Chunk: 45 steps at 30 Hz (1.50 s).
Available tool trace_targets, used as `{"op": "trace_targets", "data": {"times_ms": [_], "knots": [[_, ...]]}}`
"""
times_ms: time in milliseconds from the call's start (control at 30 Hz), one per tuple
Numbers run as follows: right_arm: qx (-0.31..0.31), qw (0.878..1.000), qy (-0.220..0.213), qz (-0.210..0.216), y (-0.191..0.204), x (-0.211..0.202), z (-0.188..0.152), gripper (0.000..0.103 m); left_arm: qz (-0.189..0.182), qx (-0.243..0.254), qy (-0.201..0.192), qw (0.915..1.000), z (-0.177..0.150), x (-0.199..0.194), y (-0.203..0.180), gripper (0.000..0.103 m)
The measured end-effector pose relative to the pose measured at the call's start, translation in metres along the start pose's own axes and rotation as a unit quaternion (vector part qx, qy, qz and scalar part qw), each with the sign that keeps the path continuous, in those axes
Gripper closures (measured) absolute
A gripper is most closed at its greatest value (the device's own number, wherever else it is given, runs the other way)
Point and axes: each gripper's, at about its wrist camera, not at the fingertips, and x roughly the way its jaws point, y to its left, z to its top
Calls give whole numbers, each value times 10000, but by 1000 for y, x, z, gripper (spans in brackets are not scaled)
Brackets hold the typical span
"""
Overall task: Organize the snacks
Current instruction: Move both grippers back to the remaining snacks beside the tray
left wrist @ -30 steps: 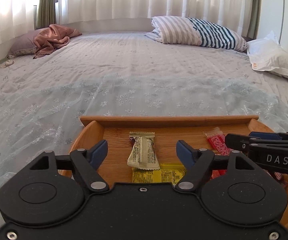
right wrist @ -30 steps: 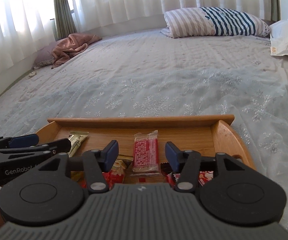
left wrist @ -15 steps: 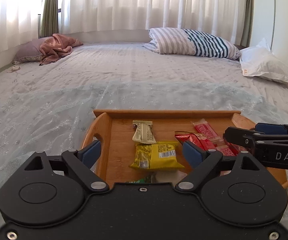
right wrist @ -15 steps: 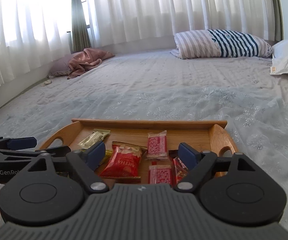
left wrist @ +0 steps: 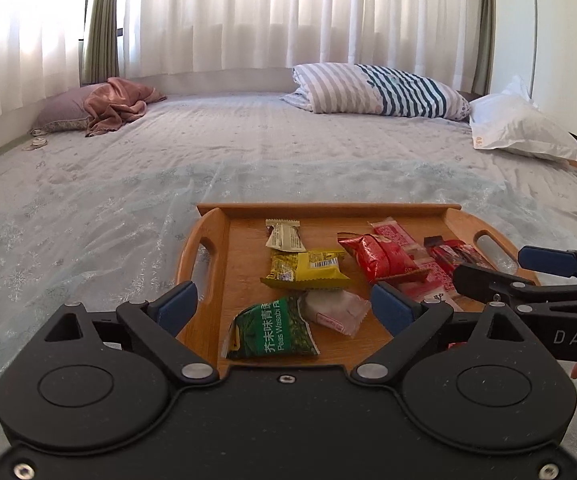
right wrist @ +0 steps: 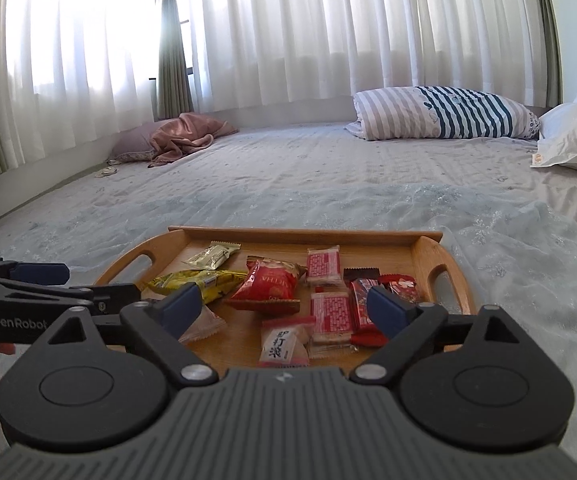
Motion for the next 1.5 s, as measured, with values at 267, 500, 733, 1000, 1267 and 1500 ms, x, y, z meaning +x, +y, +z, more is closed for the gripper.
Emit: {"op": "trace_targets", "data": {"times_ms": [267, 500, 733, 1000, 1267, 1500], "knots": [[-121, 9999, -52, 39, 7, -16, -16, 0, 97, -34, 42, 9999, -15, -25, 6, 7], [-207, 9997, 64, 63, 14, -20, -36, 0, 173, -216, 247, 9993, -33, -28, 16, 6], [-405, 9991, 131, 41, 25, -23, -61, 0, 276, -416, 450, 9977, -52, -19, 23, 6], [-460, 9988, 141, 124, 35, -24, -80, 0, 430, -297, 532, 9972, -69, -7, 22, 6], [-659, 9974, 179, 209, 46, -17, -92, 0, 364, -296, 539, 9974, -78, 1, 21, 7], [-605, 9974, 271, 292, 43, -13, -94, 0, 302, -76, 521, 9982, -83, 3, 15, 15]]}}
